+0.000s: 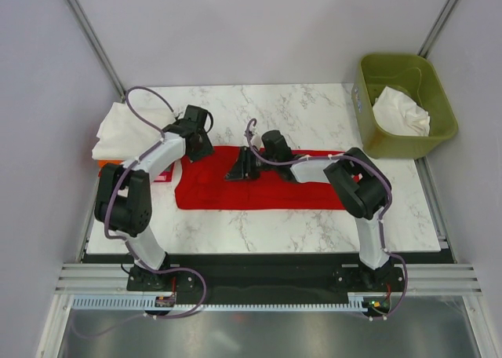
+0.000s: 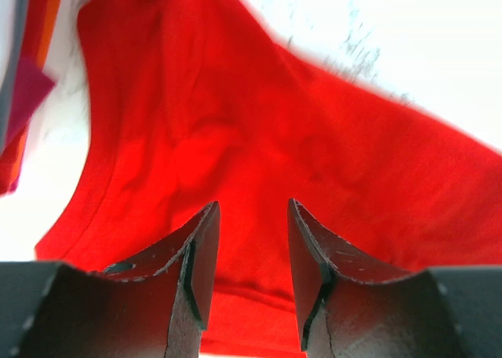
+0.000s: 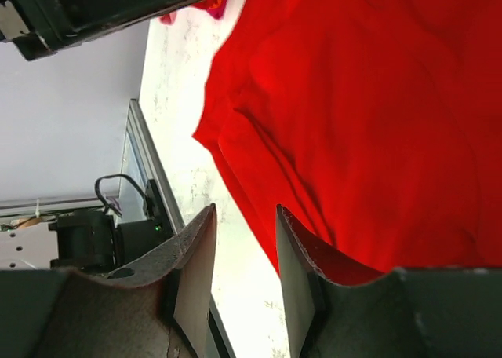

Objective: Fold and stack the t-shirts
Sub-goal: Fold the tshirt

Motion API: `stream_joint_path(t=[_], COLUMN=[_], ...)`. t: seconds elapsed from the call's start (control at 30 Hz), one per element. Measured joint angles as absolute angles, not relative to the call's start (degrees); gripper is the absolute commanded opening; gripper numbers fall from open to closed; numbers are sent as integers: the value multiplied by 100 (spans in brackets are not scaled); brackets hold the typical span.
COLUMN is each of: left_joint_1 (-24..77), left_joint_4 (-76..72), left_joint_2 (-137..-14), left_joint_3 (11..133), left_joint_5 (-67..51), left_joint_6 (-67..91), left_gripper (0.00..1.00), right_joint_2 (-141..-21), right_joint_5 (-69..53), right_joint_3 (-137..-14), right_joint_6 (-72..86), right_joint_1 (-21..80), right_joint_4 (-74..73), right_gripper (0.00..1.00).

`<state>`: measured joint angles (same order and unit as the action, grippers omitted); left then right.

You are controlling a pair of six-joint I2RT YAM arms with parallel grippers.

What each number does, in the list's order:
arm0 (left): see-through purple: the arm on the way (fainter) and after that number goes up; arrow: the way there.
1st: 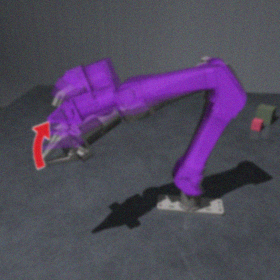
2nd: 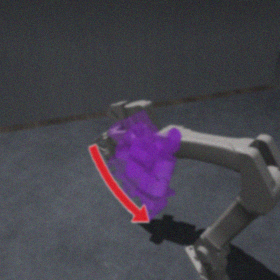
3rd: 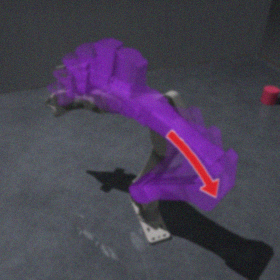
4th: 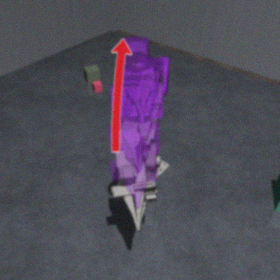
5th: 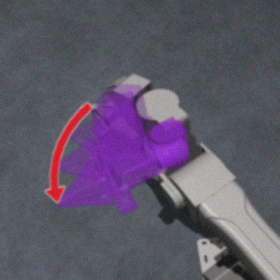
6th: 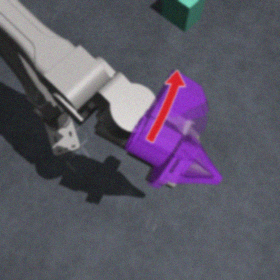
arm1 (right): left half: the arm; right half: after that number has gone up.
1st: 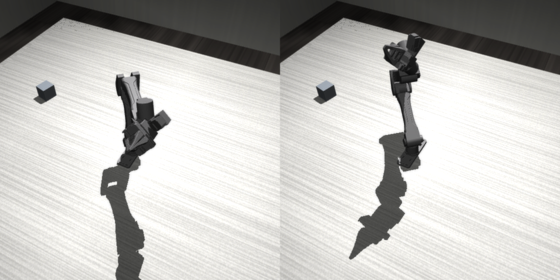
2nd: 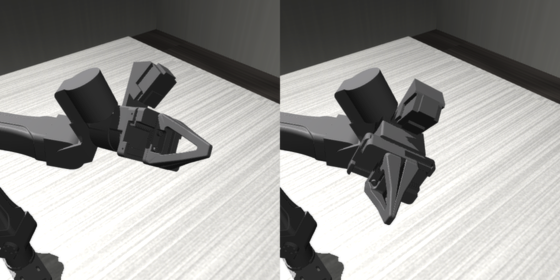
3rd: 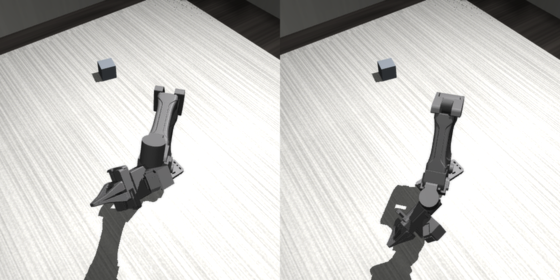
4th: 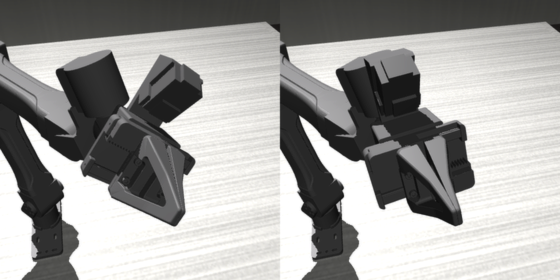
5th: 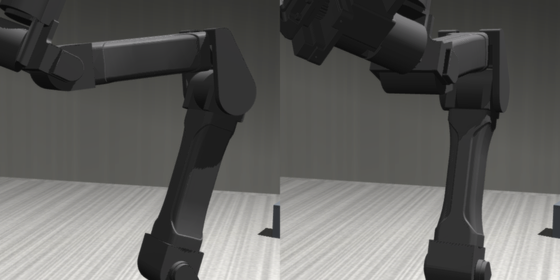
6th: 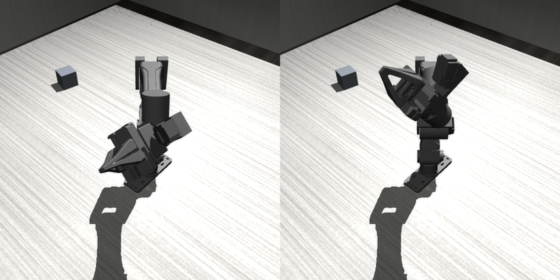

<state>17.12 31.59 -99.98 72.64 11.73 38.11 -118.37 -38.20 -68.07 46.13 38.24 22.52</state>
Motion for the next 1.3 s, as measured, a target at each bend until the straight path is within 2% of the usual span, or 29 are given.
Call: stream_joint_path(t=[0.17, 0.23, 0.27, 0.33, 0.37, 0.4, 0.47, 0.73, 0.9, 1.13, 1.3], left_joint_1=[1857, 1951, 1990, 2045, 2067, 2071, 2071, 2071, 2071, 2071, 2071], left_joint_4=[3173, 3188, 3192, 3190, 3188, 3175, 3170, 3166, 3179, 3166, 3304], left_joint_2=[-9384, -9155, -9076, -9004, -8995, -8995, -9013, -9754, -10436, -11325, -11815], left_joint_3=[6578, 6366, 6302, 6254, 6250, 6250, 6252, 6779, 7352, 8132, 8538], left_joint_5=[1201, 1210, 1216, 1236, 1253, 1280, 1350, 1533, 1605, 1568, 1498], left_joint_6=[3813, 3817, 3819, 3828, 3826, 3841, 3837, 3830, 3830, 3837, 3839], left_gripper=[45, 40, 32, 24, 15, 11, 2, 2, 2, 2, 2], right_joint_2=[-11050, -10532, -10259, -9751, -9474, -9225, -8781, -7999, -7738, -7813, -8340], right_joint_5=[-3330, -2893, -2655, -2141, -1855, -1544, -1002, 478, 1135, 1531, 1656], right_joint_3=[-6128, -5953, -5902, -5819, -5774, -5728, -5592, -4746, -4355, -4300, -4298], right_joint_6=[4209, 3931, 3798, 3586, 3476, 3406, 3288, 3315, 3444, 3527, 3586], right_joint_1=[3686, 3597, 3557, 3461, 3409, 3345, 3188, 2244, 2152, 2152, 2152], right_joint_4=[1743, 1269, 1039, 628, 419, 211, -152, -1326, -1863, -2067, -2060], right_gripper=[39, 33, 30, 18, 13, 5, 0, 0, 0, 0, 0])
